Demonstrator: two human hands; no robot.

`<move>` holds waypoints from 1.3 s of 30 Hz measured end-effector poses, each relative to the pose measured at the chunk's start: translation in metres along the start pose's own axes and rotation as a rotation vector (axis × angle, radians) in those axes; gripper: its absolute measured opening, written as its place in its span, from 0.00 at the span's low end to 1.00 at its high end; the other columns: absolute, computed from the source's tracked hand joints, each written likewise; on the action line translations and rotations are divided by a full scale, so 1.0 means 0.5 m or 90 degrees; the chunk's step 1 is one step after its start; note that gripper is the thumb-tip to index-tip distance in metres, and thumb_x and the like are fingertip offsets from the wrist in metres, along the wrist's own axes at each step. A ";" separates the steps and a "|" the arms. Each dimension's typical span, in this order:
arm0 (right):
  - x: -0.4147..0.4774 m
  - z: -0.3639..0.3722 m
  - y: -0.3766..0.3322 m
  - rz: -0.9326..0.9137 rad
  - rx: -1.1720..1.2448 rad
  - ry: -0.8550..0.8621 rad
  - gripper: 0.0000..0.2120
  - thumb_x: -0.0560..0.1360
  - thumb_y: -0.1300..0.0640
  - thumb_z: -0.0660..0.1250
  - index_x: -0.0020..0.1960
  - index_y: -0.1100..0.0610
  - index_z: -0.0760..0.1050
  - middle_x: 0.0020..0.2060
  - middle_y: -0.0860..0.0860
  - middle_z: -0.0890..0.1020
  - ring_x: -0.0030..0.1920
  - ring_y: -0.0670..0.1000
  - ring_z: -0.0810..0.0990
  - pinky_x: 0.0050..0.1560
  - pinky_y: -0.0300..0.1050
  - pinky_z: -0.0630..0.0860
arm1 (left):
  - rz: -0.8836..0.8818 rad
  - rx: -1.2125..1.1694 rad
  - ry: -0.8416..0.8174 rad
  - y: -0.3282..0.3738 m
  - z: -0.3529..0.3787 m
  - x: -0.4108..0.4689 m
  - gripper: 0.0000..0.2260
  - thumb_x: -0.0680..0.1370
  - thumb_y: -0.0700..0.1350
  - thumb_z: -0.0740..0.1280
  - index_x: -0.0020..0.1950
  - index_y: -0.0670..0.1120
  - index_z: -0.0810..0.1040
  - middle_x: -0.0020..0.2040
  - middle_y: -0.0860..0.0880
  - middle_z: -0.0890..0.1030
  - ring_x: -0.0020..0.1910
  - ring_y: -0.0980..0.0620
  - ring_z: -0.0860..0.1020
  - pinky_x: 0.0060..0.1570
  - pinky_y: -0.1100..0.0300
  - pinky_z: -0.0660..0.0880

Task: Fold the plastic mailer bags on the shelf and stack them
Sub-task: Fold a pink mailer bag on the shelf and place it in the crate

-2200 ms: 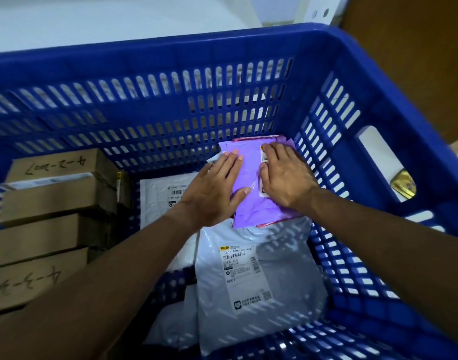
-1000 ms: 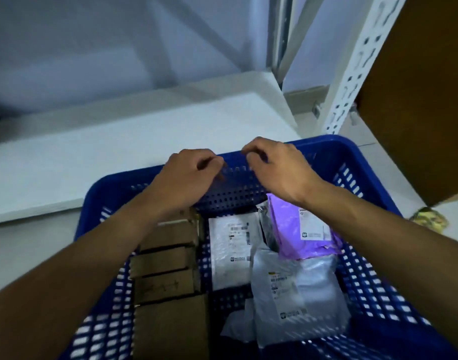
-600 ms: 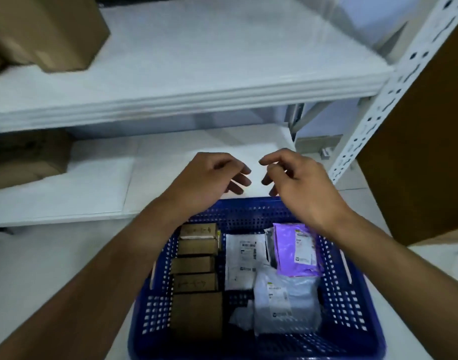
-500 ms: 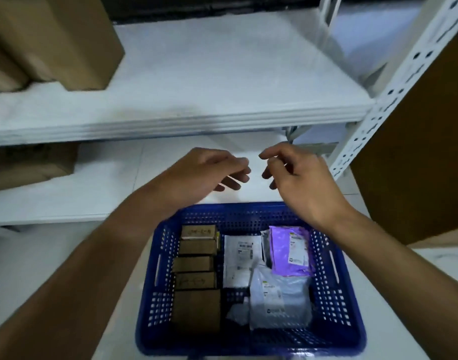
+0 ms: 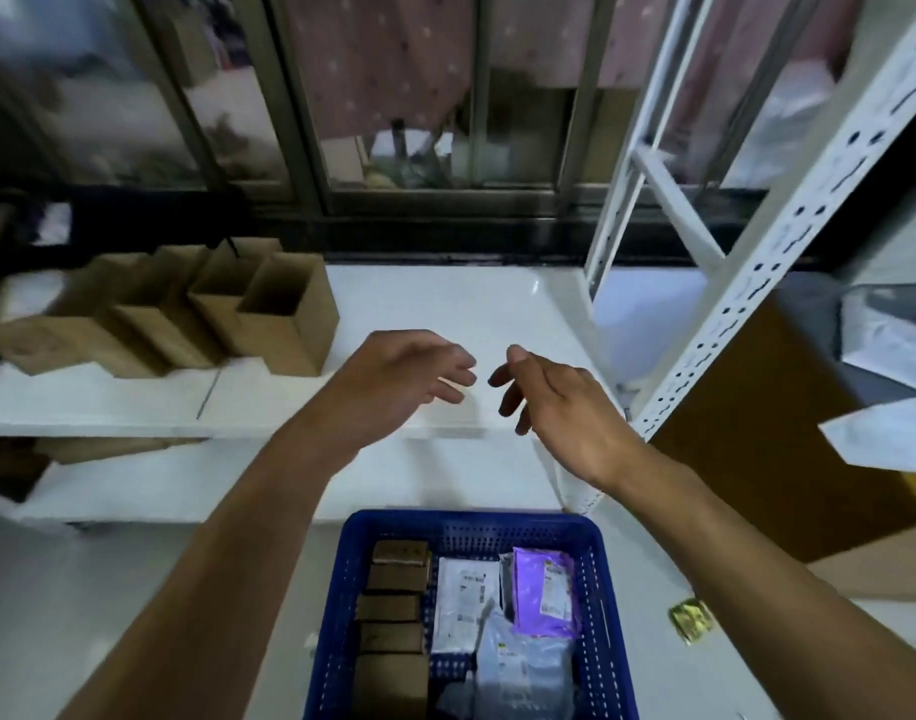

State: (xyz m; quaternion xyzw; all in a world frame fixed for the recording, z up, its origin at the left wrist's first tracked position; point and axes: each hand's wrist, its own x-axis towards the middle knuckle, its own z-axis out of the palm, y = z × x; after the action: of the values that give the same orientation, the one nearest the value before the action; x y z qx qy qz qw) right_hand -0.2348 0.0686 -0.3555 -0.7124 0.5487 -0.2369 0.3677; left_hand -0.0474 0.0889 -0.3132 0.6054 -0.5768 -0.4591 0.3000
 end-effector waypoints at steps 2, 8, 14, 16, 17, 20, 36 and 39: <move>0.008 -0.051 -0.058 -0.017 -0.018 0.001 0.25 0.84 0.39 0.45 0.52 0.47 0.79 0.39 0.45 0.84 0.40 0.46 0.82 0.52 0.48 0.76 | 0.011 0.005 -0.017 0.068 -0.034 -0.002 0.11 0.82 0.50 0.62 0.54 0.49 0.84 0.49 0.54 0.87 0.48 0.56 0.85 0.64 0.50 0.76; 0.031 -0.194 -0.210 -0.101 -0.055 0.045 0.26 0.84 0.42 0.47 0.49 0.51 0.81 0.35 0.49 0.85 0.38 0.49 0.82 0.53 0.49 0.76 | 0.064 -0.001 -0.060 0.271 -0.121 -0.008 0.13 0.83 0.49 0.61 0.55 0.45 0.83 0.50 0.49 0.87 0.51 0.50 0.85 0.65 0.49 0.75; 0.044 -0.309 -0.318 -0.185 -0.057 0.099 0.26 0.84 0.42 0.49 0.43 0.53 0.80 0.33 0.47 0.84 0.35 0.48 0.82 0.53 0.52 0.77 | 0.183 0.017 -0.017 0.441 -0.176 -0.027 0.14 0.84 0.47 0.60 0.57 0.42 0.83 0.50 0.46 0.87 0.51 0.48 0.85 0.63 0.49 0.77; 0.039 -0.333 -0.342 -0.201 -0.036 0.100 0.25 0.84 0.42 0.51 0.43 0.52 0.81 0.33 0.49 0.84 0.35 0.48 0.82 0.51 0.53 0.78 | 0.225 -0.003 -0.006 0.483 -0.194 -0.043 0.14 0.84 0.46 0.61 0.56 0.41 0.83 0.50 0.45 0.87 0.51 0.46 0.85 0.64 0.47 0.76; 0.035 -0.348 -0.358 -0.215 -0.036 0.104 0.25 0.84 0.42 0.51 0.43 0.51 0.82 0.33 0.49 0.84 0.35 0.48 0.82 0.51 0.53 0.78 | 0.246 -0.010 -0.003 0.508 -0.205 -0.052 0.14 0.84 0.46 0.61 0.55 0.41 0.84 0.51 0.45 0.87 0.51 0.45 0.85 0.63 0.47 0.77; 0.025 -0.382 -0.402 -0.239 -0.025 0.114 0.25 0.84 0.41 0.51 0.43 0.51 0.82 0.33 0.49 0.85 0.35 0.46 0.82 0.48 0.51 0.79 | 0.280 -0.034 0.016 0.566 -0.226 -0.059 0.14 0.83 0.47 0.62 0.53 0.41 0.84 0.51 0.46 0.87 0.51 0.45 0.85 0.63 0.49 0.77; 0.158 -0.533 -0.516 -0.065 -0.327 0.127 0.30 0.77 0.40 0.64 0.74 0.53 0.66 0.71 0.55 0.70 0.65 0.58 0.75 0.63 0.50 0.73 | 0.267 0.167 0.166 0.619 -0.253 0.048 0.07 0.80 0.49 0.66 0.53 0.52 0.83 0.51 0.56 0.82 0.53 0.55 0.80 0.58 0.55 0.77; 0.177 -0.492 -0.530 -0.097 -0.313 0.085 0.29 0.75 0.42 0.69 0.71 0.55 0.70 0.68 0.56 0.73 0.64 0.56 0.74 0.58 0.45 0.71 | 0.231 0.241 0.162 0.590 -0.286 0.060 0.08 0.78 0.50 0.66 0.49 0.50 0.84 0.49 0.54 0.83 0.50 0.54 0.80 0.57 0.50 0.78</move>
State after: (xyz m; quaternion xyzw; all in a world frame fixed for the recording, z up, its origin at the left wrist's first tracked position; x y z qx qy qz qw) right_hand -0.2310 -0.0474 -0.0018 -0.8023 0.5576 -0.1699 0.1281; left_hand -0.0457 -0.0098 0.0007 0.5901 -0.7091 -0.2024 0.3285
